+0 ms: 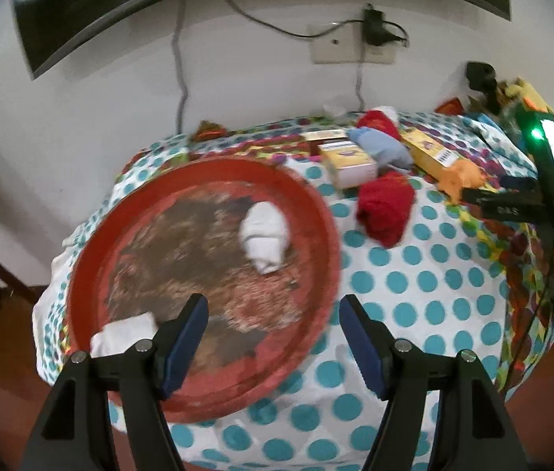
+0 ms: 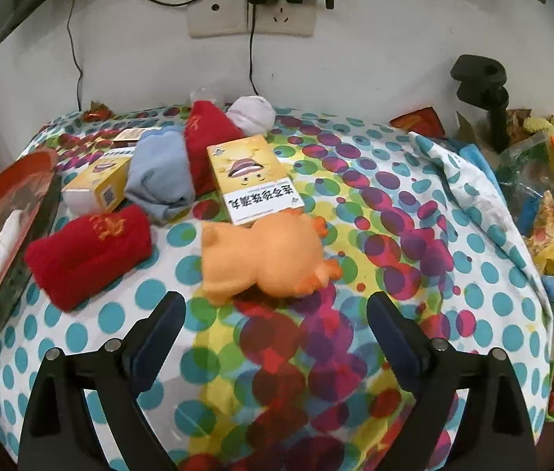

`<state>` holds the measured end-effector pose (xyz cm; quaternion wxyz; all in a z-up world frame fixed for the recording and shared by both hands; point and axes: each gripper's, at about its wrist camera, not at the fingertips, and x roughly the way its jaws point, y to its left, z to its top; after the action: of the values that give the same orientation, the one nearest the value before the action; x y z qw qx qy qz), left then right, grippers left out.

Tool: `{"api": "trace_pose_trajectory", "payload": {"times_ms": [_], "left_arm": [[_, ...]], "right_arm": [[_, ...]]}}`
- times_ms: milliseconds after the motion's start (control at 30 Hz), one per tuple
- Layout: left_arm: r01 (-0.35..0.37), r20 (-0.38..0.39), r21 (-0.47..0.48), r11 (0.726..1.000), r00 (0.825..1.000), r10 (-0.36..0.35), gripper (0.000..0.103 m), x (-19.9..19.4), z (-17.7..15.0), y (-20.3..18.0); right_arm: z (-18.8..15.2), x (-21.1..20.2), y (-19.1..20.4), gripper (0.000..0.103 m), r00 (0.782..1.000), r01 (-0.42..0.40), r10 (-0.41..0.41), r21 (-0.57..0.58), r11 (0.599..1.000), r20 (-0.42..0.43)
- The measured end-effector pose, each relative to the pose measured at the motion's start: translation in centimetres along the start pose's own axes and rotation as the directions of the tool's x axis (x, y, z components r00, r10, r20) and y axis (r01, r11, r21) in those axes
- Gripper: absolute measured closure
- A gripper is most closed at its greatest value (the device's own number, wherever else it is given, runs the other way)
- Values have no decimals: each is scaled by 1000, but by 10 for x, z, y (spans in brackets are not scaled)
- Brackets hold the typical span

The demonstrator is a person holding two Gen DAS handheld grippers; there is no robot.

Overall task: Organize objects
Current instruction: 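Grasp the orange rubber toy with the right gripper while the left gripper approaches the red sock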

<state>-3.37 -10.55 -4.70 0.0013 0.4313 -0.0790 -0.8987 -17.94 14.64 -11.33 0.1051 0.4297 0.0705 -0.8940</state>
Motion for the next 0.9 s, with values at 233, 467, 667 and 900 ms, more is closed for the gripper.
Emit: {"api": "trace_pose_trajectory", "payload": {"times_ms": [233, 467, 667, 900], "left_arm": [[56, -33, 35, 998, 998, -54, 32, 16, 16, -30], [73, -18, 103, 992, 997, -71, 32, 38, 40, -60], [88, -28, 154, 984, 996, -85, 32, 61, 61, -85], [110, -59, 167, 980, 993, -101, 32, 89, 77, -99]], "right_arm": [[11, 18, -1, 10, 1000, -5, 5, -24, 1000, 2], [17, 30, -7, 10, 999, -35, 35, -17, 999, 6], [16, 30, -7, 27, 995, -96, 96, -15, 995, 16], [5, 23, -20, 29, 994, -98, 98, -6, 995, 38]]}}
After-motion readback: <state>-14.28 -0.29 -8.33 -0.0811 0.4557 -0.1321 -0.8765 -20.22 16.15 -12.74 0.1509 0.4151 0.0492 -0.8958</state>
